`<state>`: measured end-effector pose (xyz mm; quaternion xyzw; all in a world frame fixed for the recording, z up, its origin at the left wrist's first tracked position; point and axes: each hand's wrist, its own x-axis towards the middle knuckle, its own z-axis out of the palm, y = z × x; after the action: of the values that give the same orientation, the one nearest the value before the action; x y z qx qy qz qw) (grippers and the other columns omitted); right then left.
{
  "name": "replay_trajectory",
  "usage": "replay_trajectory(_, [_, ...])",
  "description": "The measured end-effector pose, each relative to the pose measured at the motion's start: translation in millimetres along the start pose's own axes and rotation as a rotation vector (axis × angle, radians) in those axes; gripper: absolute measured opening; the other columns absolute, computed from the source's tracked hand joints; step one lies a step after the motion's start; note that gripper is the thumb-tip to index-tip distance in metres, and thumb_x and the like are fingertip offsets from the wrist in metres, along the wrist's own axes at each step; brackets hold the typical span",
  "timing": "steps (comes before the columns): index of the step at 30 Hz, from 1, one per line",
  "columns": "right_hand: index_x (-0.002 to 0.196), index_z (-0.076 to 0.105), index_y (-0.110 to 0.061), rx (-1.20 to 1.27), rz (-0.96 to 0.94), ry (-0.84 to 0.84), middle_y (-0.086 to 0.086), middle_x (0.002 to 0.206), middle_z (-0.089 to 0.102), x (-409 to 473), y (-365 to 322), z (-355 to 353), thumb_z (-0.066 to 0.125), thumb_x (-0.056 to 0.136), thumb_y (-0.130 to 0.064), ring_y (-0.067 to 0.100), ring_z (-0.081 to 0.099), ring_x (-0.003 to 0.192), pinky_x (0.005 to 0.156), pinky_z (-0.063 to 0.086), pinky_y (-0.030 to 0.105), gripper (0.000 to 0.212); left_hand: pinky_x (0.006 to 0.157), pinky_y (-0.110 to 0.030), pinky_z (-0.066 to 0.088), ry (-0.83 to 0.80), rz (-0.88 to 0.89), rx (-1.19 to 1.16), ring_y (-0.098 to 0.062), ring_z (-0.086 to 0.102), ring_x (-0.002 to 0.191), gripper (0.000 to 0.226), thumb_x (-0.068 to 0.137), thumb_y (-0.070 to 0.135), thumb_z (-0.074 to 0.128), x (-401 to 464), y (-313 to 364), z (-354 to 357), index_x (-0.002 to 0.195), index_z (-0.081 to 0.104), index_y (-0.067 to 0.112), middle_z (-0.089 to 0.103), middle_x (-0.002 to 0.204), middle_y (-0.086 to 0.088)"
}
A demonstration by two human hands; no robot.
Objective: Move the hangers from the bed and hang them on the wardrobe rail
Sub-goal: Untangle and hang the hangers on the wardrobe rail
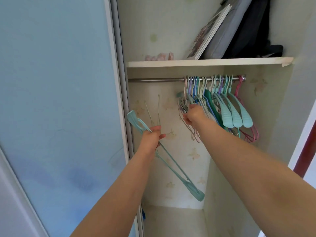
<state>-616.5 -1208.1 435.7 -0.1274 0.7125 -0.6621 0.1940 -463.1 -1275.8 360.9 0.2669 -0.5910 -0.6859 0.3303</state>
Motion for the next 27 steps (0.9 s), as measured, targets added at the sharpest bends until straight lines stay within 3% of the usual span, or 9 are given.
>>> replay_trajectory(1, [0.143,0.037,-0.009,-0.202,-0.071,0.019,0.02,0.118,0.055,0,5,1,0.034,0.1,-0.006,0.028,0.052,0.088,0.071,0.053,0.026,0.043,0.056,-0.017,0.045,-0.008,0.005,-0.023,-0.006,0.063,0.079,0.028,0.097,0.009,0.045,0,0,0,0.121,0.059,0.008,0.062,0.11,-0.007])
replay_trajectory(3, [0.141,0.038,-0.009,-0.728,-0.283,0.199,0.02,0.143,0.035,-3,22,5,0.047,0.093,-0.009,0.034,0.042,0.124,0.102,0.038,0.039,0.048,0.066,-0.018,0.05,-0.013,0.019,-0.066,-0.008,0.061,0.084,0.029,0.095,0.004,0.046,0,0,1,0.122,0.058,0.006,0.059,0.11,-0.005])
replay_trajectory(5, [0.131,0.047,-0.011,-0.922,-0.561,0.353,0.016,0.138,0.038,-17,40,18,0.048,0.091,-0.016,0.032,0.041,0.122,0.098,0.038,0.04,0.04,0.076,-0.021,0.051,-0.014,0.031,-0.095,-0.012,0.059,0.092,0.033,0.093,-0.002,0.045,-2,0,5,0.123,0.057,0.005,0.057,0.112,-0.004])
replay_trajectory(6, [0.122,0.053,-0.009,-0.934,-0.612,0.281,0.015,0.126,0.05,-23,46,26,0.045,0.094,-0.023,0.03,0.05,0.112,0.089,0.043,0.037,0.033,0.078,-0.023,0.051,-0.026,0.037,-0.111,-0.015,0.059,0.095,0.033,0.093,-0.003,0.044,-2,1,8,0.121,0.057,0.006,0.057,0.113,-0.006])
replay_trajectory(10, [0.092,0.062,-0.01,-0.506,-0.111,-0.36,0.001,0.066,0.067,-45,52,40,0.032,0.099,-0.048,0.018,0.063,0.055,0.055,0.051,0.023,0.049,0.058,-0.026,0.049,-0.081,0.048,-0.096,-0.021,0.06,0.074,0.035,0.092,-0.004,0.038,-5,4,15,0.101,0.061,0.022,0.063,0.089,-0.011])
replay_trajectory(14, [0.101,0.064,-0.01,-0.382,-0.055,-0.489,0.0,0.078,0.066,-43,50,32,0.042,0.099,-0.041,0.016,0.061,0.064,0.059,0.053,0.026,0.038,0.053,-0.011,0.047,-0.046,0.064,-0.05,0.004,0.062,0.061,0.038,0.092,-0.002,0.039,-4,-1,14,0.126,0.054,0.007,0.061,0.092,-0.002])
replay_trajectory(18, [0.112,0.063,-0.004,-0.182,0.03,-0.533,0.009,0.092,0.065,-44,54,35,0.05,0.095,-0.023,0.022,0.063,0.077,0.067,0.055,0.032,0.029,0.091,-0.029,0.049,-0.045,0.04,-0.025,-0.013,0.058,0.104,0.052,0.095,0.003,0.041,-3,5,15,0.145,0.04,0.017,0.051,0.138,-0.005])
replay_trajectory(22, [0.089,0.063,-0.005,-0.275,-0.032,-0.41,0.009,0.073,0.064,-44,54,45,0.042,0.094,-0.016,0.02,0.063,0.062,0.061,0.056,0.031,0.024,0.085,-0.02,0.043,-0.022,0.076,0.052,-0.018,0.048,0.123,0.057,0.094,-0.001,0.035,-8,9,19,0.148,0.033,0.016,0.037,0.151,-0.004])
replay_trajectory(27, [0.07,0.057,-0.002,-0.279,0.007,-0.344,0.013,0.056,0.063,-38,57,51,0.03,0.093,-0.002,0.023,0.062,0.057,0.081,0.057,0.046,0.035,0.102,-0.031,0.042,0.053,0.065,-0.012,-0.026,0.046,0.13,0.05,0.095,-0.005,0.038,-8,3,22,0.144,0.036,0.006,0.041,0.148,-0.01])
